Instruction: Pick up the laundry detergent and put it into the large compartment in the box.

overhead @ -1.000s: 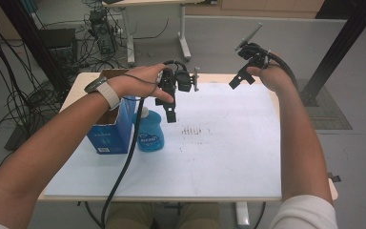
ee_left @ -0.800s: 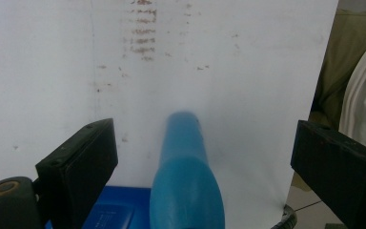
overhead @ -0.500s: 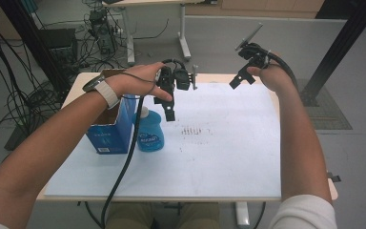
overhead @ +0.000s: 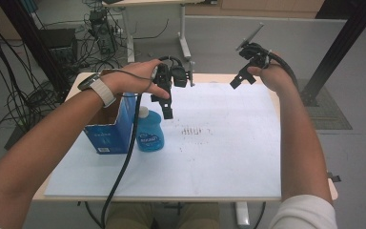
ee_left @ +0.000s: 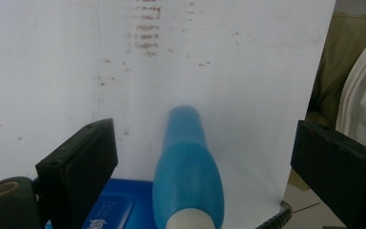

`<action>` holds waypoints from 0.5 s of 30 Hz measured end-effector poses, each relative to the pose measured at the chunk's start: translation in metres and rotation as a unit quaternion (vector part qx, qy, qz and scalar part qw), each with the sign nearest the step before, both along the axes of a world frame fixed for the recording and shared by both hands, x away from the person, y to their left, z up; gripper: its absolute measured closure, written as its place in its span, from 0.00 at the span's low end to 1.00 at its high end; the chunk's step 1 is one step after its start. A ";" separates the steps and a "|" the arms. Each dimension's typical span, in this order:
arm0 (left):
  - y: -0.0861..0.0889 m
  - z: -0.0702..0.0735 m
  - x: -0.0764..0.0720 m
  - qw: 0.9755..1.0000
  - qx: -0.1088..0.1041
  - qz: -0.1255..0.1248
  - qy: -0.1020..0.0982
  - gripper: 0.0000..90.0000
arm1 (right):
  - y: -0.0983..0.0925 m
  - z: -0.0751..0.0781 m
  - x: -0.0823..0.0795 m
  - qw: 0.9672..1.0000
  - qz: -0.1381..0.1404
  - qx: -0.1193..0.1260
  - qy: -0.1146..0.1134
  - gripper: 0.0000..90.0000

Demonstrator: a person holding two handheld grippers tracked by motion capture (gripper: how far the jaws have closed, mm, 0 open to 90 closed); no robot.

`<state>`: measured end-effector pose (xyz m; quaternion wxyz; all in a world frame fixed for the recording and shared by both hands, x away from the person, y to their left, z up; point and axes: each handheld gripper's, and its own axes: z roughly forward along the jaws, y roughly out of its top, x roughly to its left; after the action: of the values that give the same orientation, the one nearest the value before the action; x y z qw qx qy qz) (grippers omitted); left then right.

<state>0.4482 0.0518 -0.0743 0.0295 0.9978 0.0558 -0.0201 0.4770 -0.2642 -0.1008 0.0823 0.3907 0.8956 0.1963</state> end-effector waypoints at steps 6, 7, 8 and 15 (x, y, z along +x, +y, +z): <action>0.008 0.006 0.001 1.000 -0.003 0.004 0.002 0.10 | 0.001 0.000 0.000 1.000 0.001 0.000 0.000 0.08; 0.010 0.007 0.001 1.000 -0.005 0.006 0.002 0.10 | 0.001 0.000 0.000 1.000 0.001 0.000 0.001 0.08; 0.012 0.007 0.001 1.000 -0.007 0.008 0.003 0.10 | 0.001 0.000 0.000 1.000 0.000 0.000 0.001 0.08; 0.023 0.016 0.002 1.000 -0.020 0.010 0.002 0.10 | 0.001 0.000 -0.001 1.000 0.000 0.000 0.000 0.08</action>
<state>0.4504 0.0751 -0.0587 0.0499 0.9963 0.0655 -0.0226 0.4763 -0.2629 -0.1005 0.0824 0.3906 0.8957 0.1961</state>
